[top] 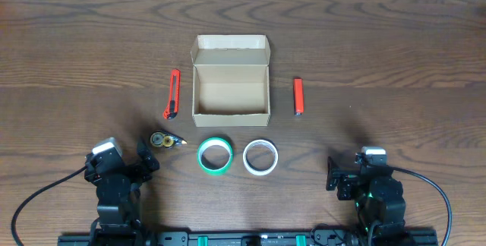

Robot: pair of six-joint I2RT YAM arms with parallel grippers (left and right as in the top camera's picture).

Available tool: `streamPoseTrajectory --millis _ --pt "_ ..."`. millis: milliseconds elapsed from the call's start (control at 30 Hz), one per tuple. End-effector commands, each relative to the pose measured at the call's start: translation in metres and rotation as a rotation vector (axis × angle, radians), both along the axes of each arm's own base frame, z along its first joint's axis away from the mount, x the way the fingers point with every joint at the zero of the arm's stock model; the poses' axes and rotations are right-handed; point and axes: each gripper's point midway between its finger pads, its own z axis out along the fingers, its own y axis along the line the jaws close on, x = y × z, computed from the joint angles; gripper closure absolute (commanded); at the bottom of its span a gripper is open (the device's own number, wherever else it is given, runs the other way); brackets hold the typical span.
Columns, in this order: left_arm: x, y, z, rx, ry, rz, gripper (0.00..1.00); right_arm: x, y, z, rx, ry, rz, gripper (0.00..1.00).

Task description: Pack container

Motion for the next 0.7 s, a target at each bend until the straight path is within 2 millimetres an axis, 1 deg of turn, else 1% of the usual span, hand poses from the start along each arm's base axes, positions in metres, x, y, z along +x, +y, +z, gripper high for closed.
streamPoseTrajectory --millis 0,433,500,567,667 --pt "-0.001 0.004 -0.009 0.014 0.015 0.018 0.05 0.0 -0.004 -0.002 0.006 -0.001 -0.026 0.01" --pt "-0.001 0.004 -0.009 0.015 0.015 0.018 0.05 0.0 -0.004 -0.002 0.004 -0.003 -0.029 0.01" --pt "-0.001 0.004 -0.009 0.015 0.015 0.018 0.04 0.003 -0.003 0.004 0.009 -0.024 -0.026 0.01" --pt "-0.001 0.004 -0.009 0.014 0.015 0.018 0.05 0.005 -0.001 0.015 0.016 -0.037 -0.018 0.01" --pt "-0.001 0.004 -0.009 0.015 0.015 0.018 0.05 0.009 -0.001 0.039 0.009 -0.052 -0.011 0.01"
